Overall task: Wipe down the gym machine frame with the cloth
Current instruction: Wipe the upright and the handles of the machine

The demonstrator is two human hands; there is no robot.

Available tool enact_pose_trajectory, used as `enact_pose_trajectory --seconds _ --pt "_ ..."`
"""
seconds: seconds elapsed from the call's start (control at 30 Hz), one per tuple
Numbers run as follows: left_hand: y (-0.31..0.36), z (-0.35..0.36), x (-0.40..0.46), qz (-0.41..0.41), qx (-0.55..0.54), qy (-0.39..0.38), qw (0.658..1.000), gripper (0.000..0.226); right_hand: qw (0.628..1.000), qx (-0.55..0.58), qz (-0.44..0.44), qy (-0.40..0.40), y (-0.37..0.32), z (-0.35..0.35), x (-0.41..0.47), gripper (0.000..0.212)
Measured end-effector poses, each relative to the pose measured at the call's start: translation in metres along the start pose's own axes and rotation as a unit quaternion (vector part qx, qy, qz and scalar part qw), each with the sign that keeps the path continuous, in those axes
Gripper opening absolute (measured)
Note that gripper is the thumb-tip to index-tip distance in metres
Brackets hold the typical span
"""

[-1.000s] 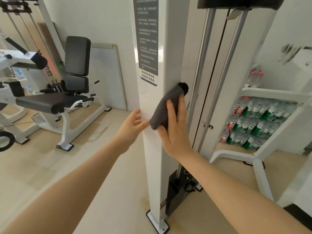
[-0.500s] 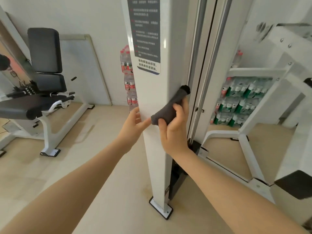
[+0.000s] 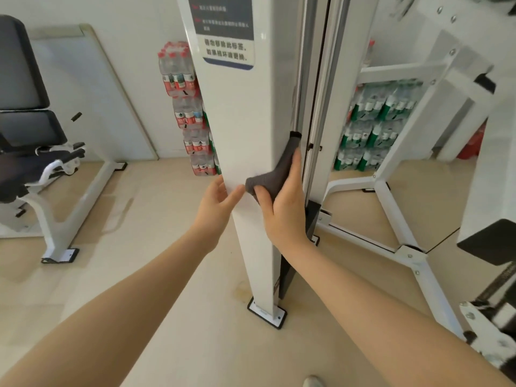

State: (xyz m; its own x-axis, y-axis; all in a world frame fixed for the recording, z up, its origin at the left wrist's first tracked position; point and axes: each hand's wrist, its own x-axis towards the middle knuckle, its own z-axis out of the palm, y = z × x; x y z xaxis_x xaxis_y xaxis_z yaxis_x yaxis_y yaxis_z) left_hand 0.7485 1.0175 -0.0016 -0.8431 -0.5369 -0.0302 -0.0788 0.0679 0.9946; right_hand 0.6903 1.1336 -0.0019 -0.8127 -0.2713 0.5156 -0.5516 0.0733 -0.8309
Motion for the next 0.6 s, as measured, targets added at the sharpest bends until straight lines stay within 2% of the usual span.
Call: enact_pose_trajectory --seconds 0.2,0.33,0.5,0.6 --pt "-0.021 -0.007 0.005 -0.035 -0.018 -0.001 0.999 0.027 0.999 0.017 -0.013 0.026 0.012 0.005 0.002 0.082" --pt "-0.043 -0.011 0.001 -0.069 0.001 -0.008 0.998 0.028 0.998 0.021 0.055 -0.012 0.043 0.010 -0.023 0.085" --pt "-0.061 -0.016 -0.007 -0.117 0.039 -0.014 0.992 0.045 0.981 0.002 0.176 -0.080 0.076 0.015 -0.060 0.081" --pt "-0.060 -0.014 -0.010 -0.110 0.033 -0.017 0.993 0.042 0.980 0.020 0.176 -0.093 0.064 0.012 -0.052 0.080"
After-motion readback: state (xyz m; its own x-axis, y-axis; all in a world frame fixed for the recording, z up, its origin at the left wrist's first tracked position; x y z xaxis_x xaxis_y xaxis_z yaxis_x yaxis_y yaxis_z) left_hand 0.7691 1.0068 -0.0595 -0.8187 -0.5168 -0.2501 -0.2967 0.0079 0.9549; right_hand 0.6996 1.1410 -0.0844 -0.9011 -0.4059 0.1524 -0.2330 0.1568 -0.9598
